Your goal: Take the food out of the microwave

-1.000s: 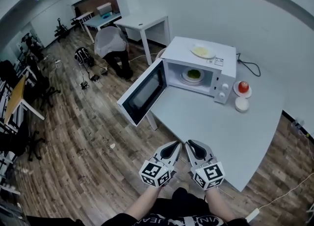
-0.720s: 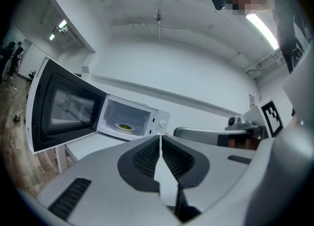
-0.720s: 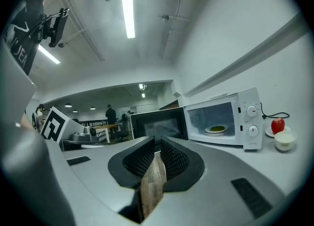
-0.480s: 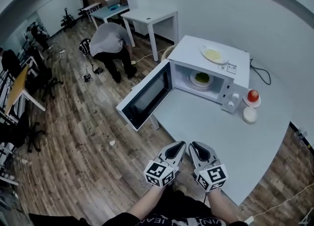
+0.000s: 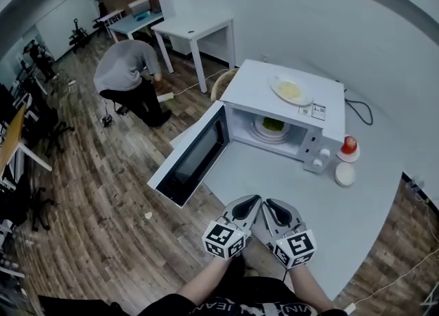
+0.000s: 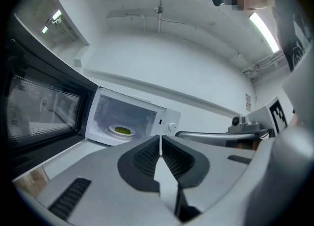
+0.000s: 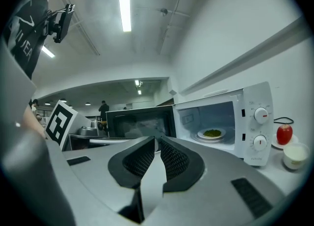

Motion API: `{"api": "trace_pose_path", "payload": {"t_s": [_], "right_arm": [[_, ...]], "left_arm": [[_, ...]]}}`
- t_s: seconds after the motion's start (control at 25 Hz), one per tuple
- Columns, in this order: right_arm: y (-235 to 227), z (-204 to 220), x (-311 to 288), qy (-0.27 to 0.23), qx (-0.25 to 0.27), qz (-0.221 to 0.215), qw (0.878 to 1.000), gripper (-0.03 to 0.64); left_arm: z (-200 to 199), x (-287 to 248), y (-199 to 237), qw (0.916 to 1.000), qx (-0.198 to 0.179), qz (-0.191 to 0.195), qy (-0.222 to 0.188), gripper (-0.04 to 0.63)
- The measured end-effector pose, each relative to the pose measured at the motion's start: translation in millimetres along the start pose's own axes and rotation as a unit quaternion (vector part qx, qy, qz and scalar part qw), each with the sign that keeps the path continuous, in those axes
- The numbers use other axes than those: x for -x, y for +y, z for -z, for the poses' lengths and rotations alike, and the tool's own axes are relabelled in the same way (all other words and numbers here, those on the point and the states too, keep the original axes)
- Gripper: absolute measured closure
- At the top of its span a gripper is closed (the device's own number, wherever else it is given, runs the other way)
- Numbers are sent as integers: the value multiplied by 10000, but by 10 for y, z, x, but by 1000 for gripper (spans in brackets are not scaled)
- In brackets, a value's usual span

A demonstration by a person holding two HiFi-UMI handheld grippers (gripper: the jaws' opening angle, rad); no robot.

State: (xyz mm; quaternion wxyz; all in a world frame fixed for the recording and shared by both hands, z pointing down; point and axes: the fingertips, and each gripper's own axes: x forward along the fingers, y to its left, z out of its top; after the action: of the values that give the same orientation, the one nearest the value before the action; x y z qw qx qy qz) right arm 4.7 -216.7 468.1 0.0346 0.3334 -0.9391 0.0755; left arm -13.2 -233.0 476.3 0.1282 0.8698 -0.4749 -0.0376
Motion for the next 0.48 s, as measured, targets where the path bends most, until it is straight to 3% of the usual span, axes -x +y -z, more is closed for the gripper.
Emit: {"api": "trace_pose_path", "payload": {"t_s": [0.48], "right_arm": [[-472, -32, -561, 82, -157, 252, 9995, 563]], "left_arm": [[-67, -548, 499, 9995, 48, 223, 197, 577]]}}
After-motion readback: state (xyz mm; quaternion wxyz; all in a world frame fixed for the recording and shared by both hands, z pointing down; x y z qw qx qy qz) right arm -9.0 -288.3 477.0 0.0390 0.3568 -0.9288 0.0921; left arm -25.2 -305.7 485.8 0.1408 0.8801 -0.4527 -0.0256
